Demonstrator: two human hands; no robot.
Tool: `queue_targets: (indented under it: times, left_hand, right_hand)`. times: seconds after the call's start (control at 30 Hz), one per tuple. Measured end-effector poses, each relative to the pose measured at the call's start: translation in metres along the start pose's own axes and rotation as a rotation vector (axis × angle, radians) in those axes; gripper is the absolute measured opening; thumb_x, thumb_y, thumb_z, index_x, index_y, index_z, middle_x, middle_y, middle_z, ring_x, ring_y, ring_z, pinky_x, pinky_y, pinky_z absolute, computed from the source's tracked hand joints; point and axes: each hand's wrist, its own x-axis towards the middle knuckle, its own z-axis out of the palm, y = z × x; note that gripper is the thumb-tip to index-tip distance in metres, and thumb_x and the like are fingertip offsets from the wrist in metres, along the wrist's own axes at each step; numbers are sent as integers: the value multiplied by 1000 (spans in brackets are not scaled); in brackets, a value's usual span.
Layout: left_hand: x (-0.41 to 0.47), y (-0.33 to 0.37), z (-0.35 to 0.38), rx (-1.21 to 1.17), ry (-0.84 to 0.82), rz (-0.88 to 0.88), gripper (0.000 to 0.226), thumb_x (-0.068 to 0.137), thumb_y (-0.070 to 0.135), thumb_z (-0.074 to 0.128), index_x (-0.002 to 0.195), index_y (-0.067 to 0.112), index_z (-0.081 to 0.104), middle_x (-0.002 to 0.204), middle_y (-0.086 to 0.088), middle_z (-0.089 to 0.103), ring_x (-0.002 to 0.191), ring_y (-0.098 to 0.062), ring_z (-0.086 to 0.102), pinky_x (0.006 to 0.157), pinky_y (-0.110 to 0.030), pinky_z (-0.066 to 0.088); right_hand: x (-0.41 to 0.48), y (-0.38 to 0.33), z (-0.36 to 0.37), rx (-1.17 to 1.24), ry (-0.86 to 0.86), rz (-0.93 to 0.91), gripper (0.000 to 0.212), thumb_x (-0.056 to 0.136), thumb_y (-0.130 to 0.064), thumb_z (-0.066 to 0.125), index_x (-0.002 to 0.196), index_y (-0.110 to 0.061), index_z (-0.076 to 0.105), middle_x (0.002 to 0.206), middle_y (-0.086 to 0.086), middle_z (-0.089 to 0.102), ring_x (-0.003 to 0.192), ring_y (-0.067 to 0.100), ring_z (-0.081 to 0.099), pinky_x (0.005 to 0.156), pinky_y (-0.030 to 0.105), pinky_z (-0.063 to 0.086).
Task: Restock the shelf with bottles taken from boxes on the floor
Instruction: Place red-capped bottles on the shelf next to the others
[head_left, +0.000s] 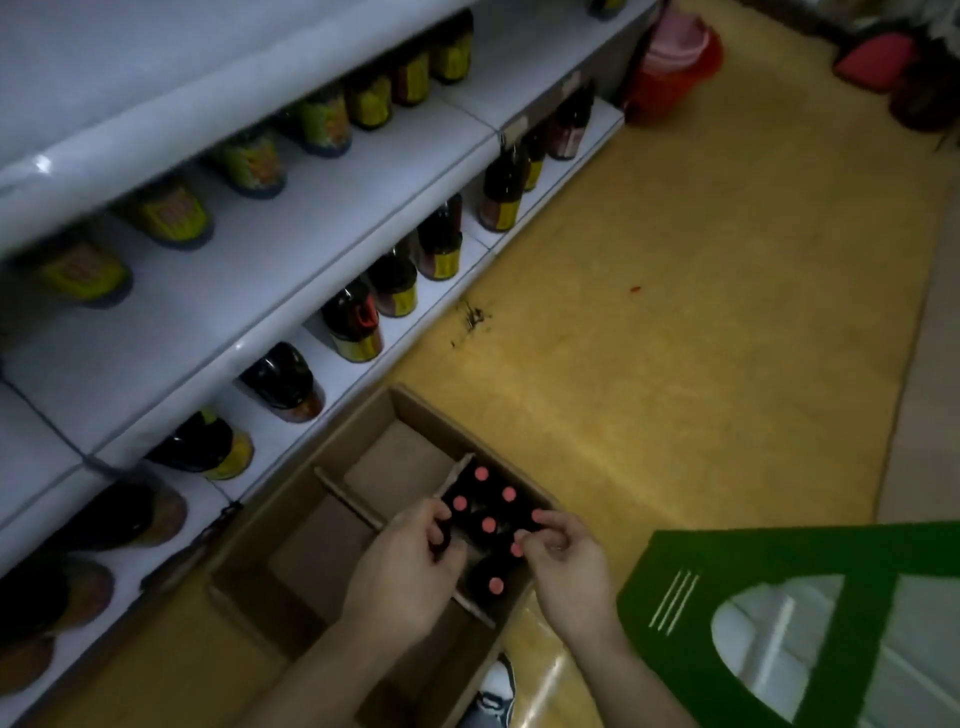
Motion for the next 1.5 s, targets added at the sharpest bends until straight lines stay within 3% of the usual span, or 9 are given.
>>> queue_targets:
  times: [0.17, 0.33, 0.53, 0.6, 0.67, 0.8, 0.93, 1.23, 1.5]
  left_hand:
    - [52, -64, 65, 58, -63, 25, 19, 95, 36, 66, 108, 42, 54, 93, 14, 59, 86, 0, 59, 79, -24, 52]
    - [99, -113, 116, 100, -76, 68, 25, 96, 33, 65, 119, 32, 56, 92, 16, 51, 83, -4, 56, 79, -33, 54]
    - [135, -147, 161, 137, -57, 91, 23, 97, 31, 65, 105, 42, 47, 89, 24, 45, 82, -1, 48, 68, -20, 40]
    - [144, -156, 171, 143, -60, 83, 24, 97, 31, 64, 104, 43, 45, 89, 26, 44, 80, 1, 47, 64, -18, 37]
    - [151, -165, 176, 153, -47, 71, 19, 97, 30, 65, 110, 38, 52, 91, 24, 47, 83, -1, 50, 72, -23, 43]
    - [166, -180, 181, 288, -2, 35, 39, 96, 37, 62, 132, 27, 51, 121, 6, 58, 106, -17, 62, 85, -39, 57]
    - [183, -190, 182, 424, 25, 3, 48, 96, 42, 61, 139, 31, 43, 132, 4, 54, 117, -23, 59, 83, -38, 53]
    - [209, -211, 193, 527, -82, 59, 44, 96, 41, 59, 136, 34, 43, 124, 1, 58, 109, -23, 63, 84, -40, 57]
    - [221, -221, 195, 521, -93, 128, 32, 98, 27, 56, 128, 28, 46, 112, -2, 63, 98, -27, 65, 79, -40, 57]
  right_hand:
    - [55, 98, 52, -134, 28, 110, 27, 91, -33, 74, 115, -27, 63, 90, -9, 71, 88, 12, 68, 83, 35, 56]
    - [94, 173, 94, -219, 37, 137, 25, 91, -33, 73, 113, -30, 61, 94, -10, 70, 93, 17, 69, 83, 36, 57]
    - [123, 227, 118, -232, 81, 112, 28, 92, -35, 72, 117, -26, 64, 106, -2, 73, 94, 19, 70, 83, 40, 59]
    - [130, 236, 123, -260, 79, 97, 31, 92, -34, 71, 121, -25, 64, 109, -1, 73, 96, 20, 70, 83, 40, 59]
    - [135, 243, 127, -304, 70, 81, 36, 91, -33, 71, 126, -26, 63, 112, 0, 72, 100, 20, 68, 85, 39, 58]
    - [143, 249, 136, -417, 35, 69, 48, 91, -38, 71, 136, -31, 55, 117, -1, 70, 105, 21, 68, 89, 37, 58]
    - [149, 255, 141, -534, -5, 48, 51, 93, -43, 66, 140, -36, 48, 117, -1, 68, 99, 19, 68, 85, 36, 59]
    - [164, 266, 151, -749, -50, -32, 48, 100, -44, 55, 145, -34, 40, 116, -1, 63, 101, 19, 66, 84, 31, 56]
    - [171, 275, 145, -806, -75, -114, 43, 101, -43, 52, 142, -34, 42, 113, -7, 62, 97, 12, 65, 83, 27, 55]
